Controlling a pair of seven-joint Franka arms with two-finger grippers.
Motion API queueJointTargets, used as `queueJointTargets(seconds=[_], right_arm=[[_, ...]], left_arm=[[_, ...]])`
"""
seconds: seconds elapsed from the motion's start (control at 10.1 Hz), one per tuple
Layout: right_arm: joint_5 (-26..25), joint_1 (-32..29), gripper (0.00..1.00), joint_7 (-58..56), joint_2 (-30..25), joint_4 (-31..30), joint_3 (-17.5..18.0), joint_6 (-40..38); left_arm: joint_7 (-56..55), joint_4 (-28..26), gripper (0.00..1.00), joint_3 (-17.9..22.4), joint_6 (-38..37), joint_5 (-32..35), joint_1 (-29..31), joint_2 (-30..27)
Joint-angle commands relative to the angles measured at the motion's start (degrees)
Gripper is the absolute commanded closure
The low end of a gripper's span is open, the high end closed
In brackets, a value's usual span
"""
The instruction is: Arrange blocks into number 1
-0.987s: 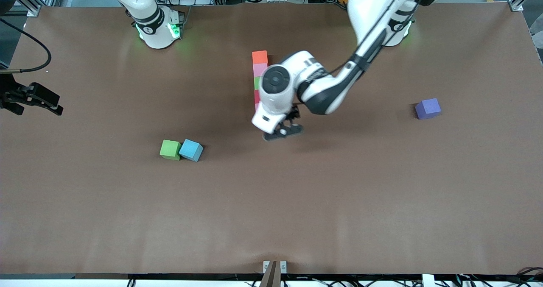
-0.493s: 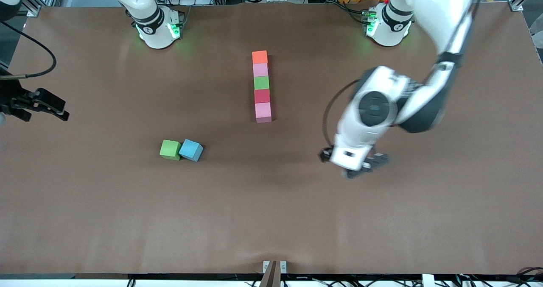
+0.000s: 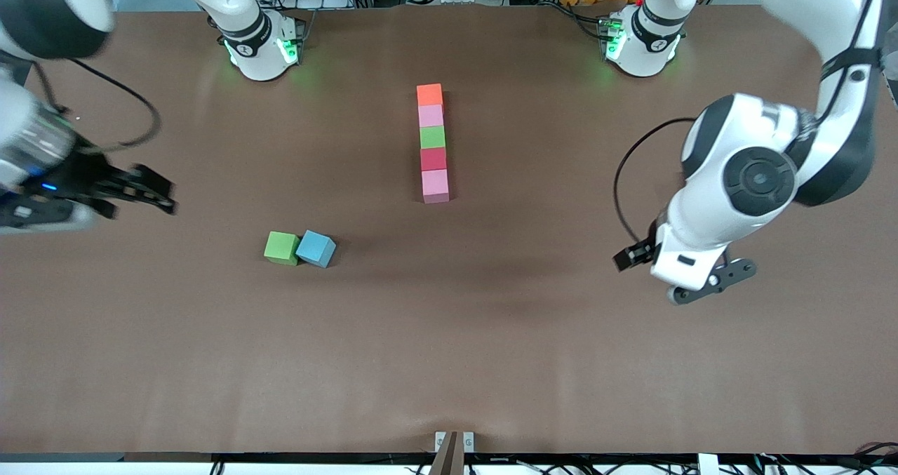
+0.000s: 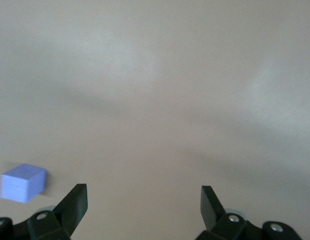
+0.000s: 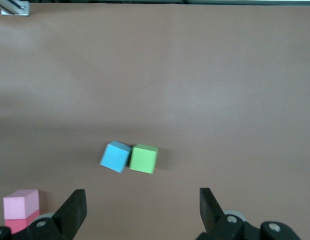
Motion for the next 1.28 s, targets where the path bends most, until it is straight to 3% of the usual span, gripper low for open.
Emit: queueJointTargets(seconds=[0.0,0.1,0.2,0.49,0.69,1.18], right_arm=[[0.2,7.2,0.0,8.3,1.1,-4.8,-0.2,6.4],[0.2,10.5,0.0,11.2,2.8,-4.8,-0.2,7.1],[0.2,13.7,0.0,15.4,4.4,-4.6,-0.2,7.9],[2.2,21.7,0.0,25.9,8.6,-5.0,-0.3,9.9],[4.6,23.5,0.0,27.1,9.4,-6.4,-0.4,10.1],[4.6,25.9,0.0,27.3,10.2,-9.1,-0.4,11.5]], left_arm=[[7.9,-12.9,0.0,5.3,0.2,-3.2,-1.9,-10.2],[11.2,-17.1,0.0,8.7,0.9,-5.6,-3.6,-13.5],[15.1,-20.4,0.0,9.5,1.3,-6.7,-3.4,-16.5],[18.1,-19.6,0.0,9.3,1.0,-6.8,-0.1,-17.0],[18.0,-19.6,0.0,8.8,0.9,-6.4,-0.6,-16.8],[18.0,-19.1,0.0,8.1,1.0,-6.2,-0.7,-17.0]])
